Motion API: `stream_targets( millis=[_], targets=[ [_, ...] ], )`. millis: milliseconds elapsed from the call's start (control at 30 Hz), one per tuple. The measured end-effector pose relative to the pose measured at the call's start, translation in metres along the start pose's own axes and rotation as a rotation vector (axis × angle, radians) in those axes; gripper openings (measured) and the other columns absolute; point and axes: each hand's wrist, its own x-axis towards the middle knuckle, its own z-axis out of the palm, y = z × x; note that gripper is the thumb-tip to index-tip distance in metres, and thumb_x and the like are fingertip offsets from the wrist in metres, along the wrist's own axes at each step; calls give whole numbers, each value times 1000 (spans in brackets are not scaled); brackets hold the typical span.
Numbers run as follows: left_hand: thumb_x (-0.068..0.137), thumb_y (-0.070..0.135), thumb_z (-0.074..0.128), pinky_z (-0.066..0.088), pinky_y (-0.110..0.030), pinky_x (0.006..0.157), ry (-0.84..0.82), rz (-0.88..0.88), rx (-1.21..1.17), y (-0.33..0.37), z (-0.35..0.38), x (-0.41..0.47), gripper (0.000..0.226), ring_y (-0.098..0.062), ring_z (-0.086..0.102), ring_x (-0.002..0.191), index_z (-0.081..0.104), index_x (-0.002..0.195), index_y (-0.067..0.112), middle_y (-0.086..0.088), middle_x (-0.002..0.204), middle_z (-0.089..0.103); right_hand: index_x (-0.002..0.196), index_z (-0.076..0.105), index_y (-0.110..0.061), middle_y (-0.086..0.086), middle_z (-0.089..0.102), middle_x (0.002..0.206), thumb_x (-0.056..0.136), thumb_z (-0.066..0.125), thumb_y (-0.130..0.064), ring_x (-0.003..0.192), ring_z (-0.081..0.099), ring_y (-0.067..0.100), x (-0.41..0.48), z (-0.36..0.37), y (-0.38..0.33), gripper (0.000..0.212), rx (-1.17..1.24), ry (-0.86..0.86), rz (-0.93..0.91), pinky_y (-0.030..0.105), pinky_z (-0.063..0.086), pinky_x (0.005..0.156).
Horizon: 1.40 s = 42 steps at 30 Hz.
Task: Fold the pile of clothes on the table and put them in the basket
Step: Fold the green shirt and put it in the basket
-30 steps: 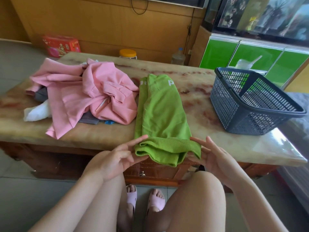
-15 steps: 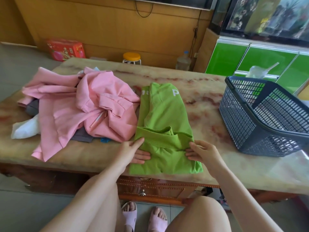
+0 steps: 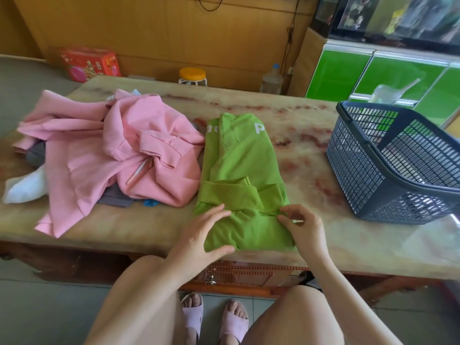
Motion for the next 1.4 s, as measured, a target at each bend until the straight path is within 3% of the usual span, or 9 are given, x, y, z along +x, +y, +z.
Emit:
stream_targets(
  millis=[200, 367, 500, 667, 900, 1000, 1200, 1300, 1400],
  targets=[
    [73, 53, 64, 28, -24, 109, 27, 28, 93, -17, 0, -8, 52, -3, 36, 133, 51, 118, 31, 11, 144, 41, 77, 69, -17, -5, 67, 74, 77, 73, -5, 65, 55, -3, 3, -10, 3, 13, 13, 66, 24, 10, 43, 60],
    [72, 45, 69, 30, -13, 106, 72, -27, 31, -20, -2, -4, 41, 4, 41, 128, 54, 105, 26, 12, 135, 52, 80, 69, -14, 1, 67, 81, 78, 70, 0, 74, 58, 7, 14, -9, -1, 14, 16, 196, -43, 9, 43, 67],
    [74, 51, 64, 28, -13, 108, 47, -26, 36, -22, -2, -4, 43, 4, 39, 131, 53, 111, 32, 14, 137, 50, 84, 69, -23, -6, 65, 92, 85, 67, -11, 87, 62, 12, 8, -7, 4, 12, -1, 52, -5, 25, 50, 74],
    [70, 41, 75, 21, -15, 111, -72, -4, 75, -27, -8, -10, 62, 3, 26, 138, 46, 124, 35, 17, 146, 37, 106, 63, -30, -19, 53, 113, 71, 76, -34, 100, 54, -1, -17, -40, 11, 38, -35, -147, -150, 13, 45, 82],
    [74, 26, 77, 21, -15, 112, -41, 13, 159, -33, -3, -15, 64, -1, 27, 139, 48, 130, 28, 14, 146, 36, 82, 69, -23, -17, 58, 86, 60, 86, -27, 93, 40, 15, -30, -33, 34, 28, -330, -70, -79, 29, 34, 84],
    [80, 36, 65, 28, -19, 110, 5, 23, 171, -30, -5, -15, 51, -3, 34, 136, 52, 129, 25, 12, 142, 43, 76, 64, -27, -24, 58, 91, 73, 73, -39, 93, 36, 10, -33, -38, 32, 15, -342, 11, -258, 34, 30, 87],
    [79, 29, 58, 33, -27, 104, 47, 148, 286, -29, -15, -14, 39, -8, 53, 119, 62, 117, 21, 6, 124, 62, 77, 53, -34, -23, 56, 96, 76, 47, -64, 98, 36, 12, -34, -44, 37, 30, -460, -3, -433, 33, 22, 83],
    [80, 29, 53, 32, -24, 105, 66, 165, 277, -27, -24, -10, 38, -8, 57, 114, 65, 114, 17, 5, 120, 64, 67, 55, -32, -24, 57, 97, 73, 55, -56, 99, 36, 12, -32, -52, 28, 25, -471, 24, -468, 26, 17, 82],
    [78, 23, 59, 24, -21, 109, 3, 182, 331, -32, -25, -13, 40, -6, 54, 118, 66, 116, 16, 5, 124, 61, 63, 58, -31, -24, 58, 96, 68, 72, -50, 100, 33, 10, -33, -50, 34, 24, -477, -83, -313, 39, 27, 92]
  ],
)
